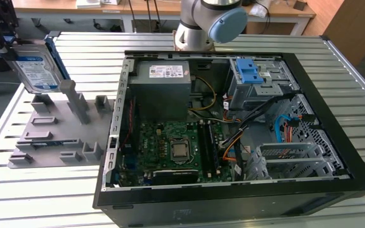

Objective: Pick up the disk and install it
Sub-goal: 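Pick up the disk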

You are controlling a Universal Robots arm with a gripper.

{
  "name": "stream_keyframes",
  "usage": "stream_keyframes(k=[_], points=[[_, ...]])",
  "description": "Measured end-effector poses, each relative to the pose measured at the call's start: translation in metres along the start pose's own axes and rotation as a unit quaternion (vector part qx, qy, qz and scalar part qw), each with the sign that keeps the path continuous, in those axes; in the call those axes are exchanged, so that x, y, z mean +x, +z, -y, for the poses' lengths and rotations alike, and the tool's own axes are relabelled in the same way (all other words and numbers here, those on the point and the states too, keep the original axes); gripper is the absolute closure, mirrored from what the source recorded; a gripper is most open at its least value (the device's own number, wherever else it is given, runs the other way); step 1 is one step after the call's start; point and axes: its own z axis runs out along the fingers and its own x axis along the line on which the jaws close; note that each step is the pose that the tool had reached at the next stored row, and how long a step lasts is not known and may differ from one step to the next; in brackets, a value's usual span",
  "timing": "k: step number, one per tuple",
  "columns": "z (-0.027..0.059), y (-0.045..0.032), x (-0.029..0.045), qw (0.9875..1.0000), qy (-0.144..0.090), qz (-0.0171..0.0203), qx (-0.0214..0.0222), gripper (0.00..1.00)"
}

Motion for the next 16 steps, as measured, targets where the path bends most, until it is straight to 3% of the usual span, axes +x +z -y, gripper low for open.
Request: stream_keyframes(k=[16], points=[[-0.0001,-0.0122,-0.001,1.0,0.0,0.0,0.0,0.64]])
